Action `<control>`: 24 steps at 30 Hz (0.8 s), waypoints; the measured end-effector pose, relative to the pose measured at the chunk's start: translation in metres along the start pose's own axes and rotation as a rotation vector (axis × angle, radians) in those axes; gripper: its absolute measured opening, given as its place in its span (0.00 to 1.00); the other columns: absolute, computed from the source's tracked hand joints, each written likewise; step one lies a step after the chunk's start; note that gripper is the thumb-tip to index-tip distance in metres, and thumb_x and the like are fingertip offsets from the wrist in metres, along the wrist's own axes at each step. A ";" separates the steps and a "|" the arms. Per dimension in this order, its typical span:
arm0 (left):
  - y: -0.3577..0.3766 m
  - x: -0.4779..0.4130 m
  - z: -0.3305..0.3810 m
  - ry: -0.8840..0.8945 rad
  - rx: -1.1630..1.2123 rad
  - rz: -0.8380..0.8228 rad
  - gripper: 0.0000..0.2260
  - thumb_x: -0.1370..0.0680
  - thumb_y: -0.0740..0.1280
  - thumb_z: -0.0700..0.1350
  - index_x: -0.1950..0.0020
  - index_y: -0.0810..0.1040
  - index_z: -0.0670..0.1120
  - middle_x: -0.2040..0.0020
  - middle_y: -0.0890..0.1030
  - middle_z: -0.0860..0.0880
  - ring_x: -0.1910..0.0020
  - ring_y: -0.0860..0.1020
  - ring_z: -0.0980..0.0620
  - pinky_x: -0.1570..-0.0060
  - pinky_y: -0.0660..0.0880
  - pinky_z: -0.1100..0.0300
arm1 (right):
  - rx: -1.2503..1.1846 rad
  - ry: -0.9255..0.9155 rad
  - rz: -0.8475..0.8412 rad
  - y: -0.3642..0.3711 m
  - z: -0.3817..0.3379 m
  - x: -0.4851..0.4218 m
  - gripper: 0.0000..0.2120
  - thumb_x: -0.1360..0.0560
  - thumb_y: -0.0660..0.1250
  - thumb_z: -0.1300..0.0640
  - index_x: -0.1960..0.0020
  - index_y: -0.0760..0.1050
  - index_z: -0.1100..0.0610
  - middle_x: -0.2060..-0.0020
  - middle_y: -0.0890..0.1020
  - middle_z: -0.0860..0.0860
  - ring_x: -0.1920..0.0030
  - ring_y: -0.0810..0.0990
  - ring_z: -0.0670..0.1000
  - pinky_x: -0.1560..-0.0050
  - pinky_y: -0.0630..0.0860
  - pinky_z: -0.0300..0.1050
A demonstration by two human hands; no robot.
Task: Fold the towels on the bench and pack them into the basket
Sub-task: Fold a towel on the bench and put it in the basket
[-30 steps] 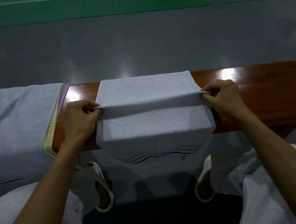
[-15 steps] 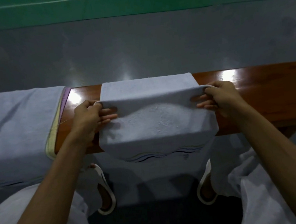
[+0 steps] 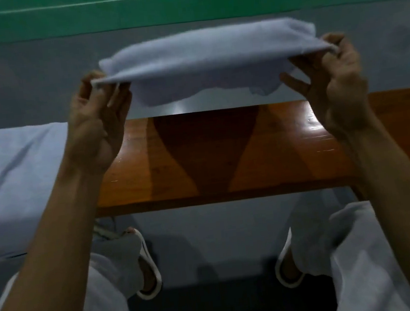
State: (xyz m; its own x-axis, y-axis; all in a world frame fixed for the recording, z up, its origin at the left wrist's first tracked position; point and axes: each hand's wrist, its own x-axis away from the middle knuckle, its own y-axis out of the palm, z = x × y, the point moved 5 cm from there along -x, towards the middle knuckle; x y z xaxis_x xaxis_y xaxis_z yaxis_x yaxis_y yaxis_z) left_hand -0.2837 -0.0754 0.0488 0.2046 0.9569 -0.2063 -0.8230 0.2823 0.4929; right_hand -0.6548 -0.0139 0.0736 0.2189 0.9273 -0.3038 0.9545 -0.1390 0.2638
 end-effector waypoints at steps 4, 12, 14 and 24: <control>-0.031 0.020 -0.030 -0.077 -0.381 0.248 0.07 0.18 0.67 0.37 0.49 0.81 0.48 0.41 0.83 0.39 0.38 0.82 0.40 0.35 0.78 0.48 | 0.211 0.215 0.151 -0.025 0.039 0.018 0.09 0.16 0.57 0.65 0.50 0.69 0.53 0.45 0.81 0.57 0.40 0.83 0.57 0.51 0.84 0.53; -0.049 0.049 -0.046 -0.406 -1.160 0.114 0.05 0.17 0.66 0.39 0.47 0.82 0.43 0.59 0.87 0.43 0.62 0.86 0.43 0.64 0.83 0.53 | 1.096 0.559 -0.180 -0.051 0.065 0.044 0.05 0.24 0.71 0.67 0.57 0.81 0.59 0.64 0.85 0.56 0.61 0.86 0.57 0.56 0.85 0.53; -0.049 0.055 -0.051 -0.532 -1.276 -0.017 0.06 0.18 0.66 0.39 0.48 0.82 0.45 0.63 0.86 0.46 0.63 0.86 0.44 0.59 0.83 0.50 | 1.140 0.642 -0.259 -0.053 0.070 0.050 0.05 0.24 0.70 0.65 0.56 0.83 0.59 0.66 0.86 0.54 0.63 0.86 0.56 0.59 0.85 0.50; -0.047 0.085 -0.055 -1.117 -1.231 -0.574 0.04 0.21 0.71 0.35 0.49 0.84 0.38 0.63 0.85 0.38 0.68 0.83 0.46 0.67 0.78 0.58 | 1.090 1.082 -0.826 -0.062 0.076 0.077 0.02 0.27 0.76 0.61 0.57 0.87 0.60 0.63 0.84 0.56 0.65 0.81 0.52 0.61 0.80 0.44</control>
State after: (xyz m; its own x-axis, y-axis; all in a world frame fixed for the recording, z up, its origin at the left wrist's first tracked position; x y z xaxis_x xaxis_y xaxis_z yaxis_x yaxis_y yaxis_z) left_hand -0.2566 -0.0109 -0.0389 0.3849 0.4981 0.7770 -0.3013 0.8636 -0.4043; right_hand -0.6817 0.0393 -0.0359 -0.1427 0.5998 0.7873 0.5230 0.7210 -0.4545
